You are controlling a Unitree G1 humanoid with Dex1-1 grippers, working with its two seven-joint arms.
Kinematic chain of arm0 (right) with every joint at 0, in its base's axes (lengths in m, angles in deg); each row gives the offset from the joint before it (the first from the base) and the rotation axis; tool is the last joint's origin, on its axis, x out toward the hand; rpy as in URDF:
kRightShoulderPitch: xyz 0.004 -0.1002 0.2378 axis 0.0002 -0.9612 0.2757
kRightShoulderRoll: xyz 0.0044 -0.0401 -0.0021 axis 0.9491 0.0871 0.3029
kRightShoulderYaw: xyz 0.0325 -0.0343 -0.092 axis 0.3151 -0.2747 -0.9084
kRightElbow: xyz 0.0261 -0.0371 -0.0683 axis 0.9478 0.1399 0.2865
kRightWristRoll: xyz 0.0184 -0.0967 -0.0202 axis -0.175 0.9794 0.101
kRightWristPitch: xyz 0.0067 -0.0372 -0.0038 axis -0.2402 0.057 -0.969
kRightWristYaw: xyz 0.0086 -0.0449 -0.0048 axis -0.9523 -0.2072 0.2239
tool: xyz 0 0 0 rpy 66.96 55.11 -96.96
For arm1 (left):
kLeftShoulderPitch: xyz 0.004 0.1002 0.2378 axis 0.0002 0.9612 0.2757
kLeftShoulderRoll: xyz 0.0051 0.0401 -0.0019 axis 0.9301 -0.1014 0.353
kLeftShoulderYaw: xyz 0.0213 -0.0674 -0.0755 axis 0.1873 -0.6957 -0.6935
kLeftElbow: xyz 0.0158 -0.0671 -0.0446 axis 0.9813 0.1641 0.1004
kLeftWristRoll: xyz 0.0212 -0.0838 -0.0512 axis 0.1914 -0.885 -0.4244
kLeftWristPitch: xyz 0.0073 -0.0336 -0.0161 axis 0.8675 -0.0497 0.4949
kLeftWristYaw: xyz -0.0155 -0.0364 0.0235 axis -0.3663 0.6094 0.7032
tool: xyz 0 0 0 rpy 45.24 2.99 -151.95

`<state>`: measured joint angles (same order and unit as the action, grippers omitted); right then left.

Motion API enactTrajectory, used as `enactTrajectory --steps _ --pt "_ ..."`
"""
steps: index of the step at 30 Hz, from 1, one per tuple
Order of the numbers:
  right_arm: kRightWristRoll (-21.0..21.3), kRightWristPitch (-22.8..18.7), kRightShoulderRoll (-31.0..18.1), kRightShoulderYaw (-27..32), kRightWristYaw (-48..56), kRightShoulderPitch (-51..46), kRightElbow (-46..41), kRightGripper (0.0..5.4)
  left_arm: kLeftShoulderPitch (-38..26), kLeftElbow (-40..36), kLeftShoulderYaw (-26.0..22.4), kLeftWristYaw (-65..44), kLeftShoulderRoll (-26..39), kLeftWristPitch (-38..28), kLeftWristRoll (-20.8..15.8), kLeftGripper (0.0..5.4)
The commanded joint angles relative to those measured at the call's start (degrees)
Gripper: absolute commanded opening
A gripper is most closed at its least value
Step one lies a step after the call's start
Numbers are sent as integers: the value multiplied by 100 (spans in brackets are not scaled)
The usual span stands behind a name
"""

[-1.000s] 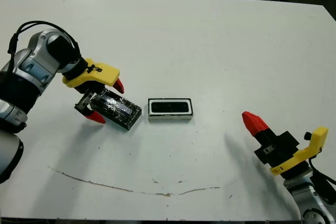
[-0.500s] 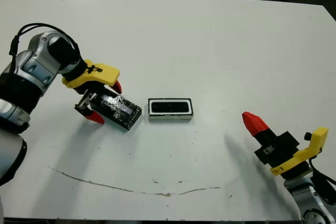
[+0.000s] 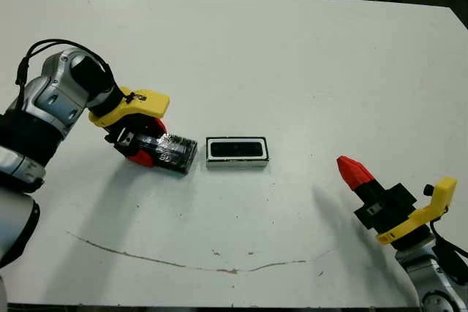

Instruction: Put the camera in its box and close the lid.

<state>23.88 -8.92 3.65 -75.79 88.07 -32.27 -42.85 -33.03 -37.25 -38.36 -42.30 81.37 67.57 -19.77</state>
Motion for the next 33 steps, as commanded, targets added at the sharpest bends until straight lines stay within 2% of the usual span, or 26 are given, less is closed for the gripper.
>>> enactTrajectory --steps 1,9,20,33 --pt "64 -3 -76 1 -35 -38 25 0 195 8 -113 6 -43 50 -5 315" --pt "49 3 -56 -17 -16 -34 58 0 318 -3 -505 46 -61 247 -215 315" --pt "52 -8 -75 -35 -5 -44 64 0 296 -31 -641 -11 -15 989 -1160 315" --pt "-6 -45 -80 -34 -1 -47 43 0 978 -899 -1137 270 -260 1813 -1586 315"
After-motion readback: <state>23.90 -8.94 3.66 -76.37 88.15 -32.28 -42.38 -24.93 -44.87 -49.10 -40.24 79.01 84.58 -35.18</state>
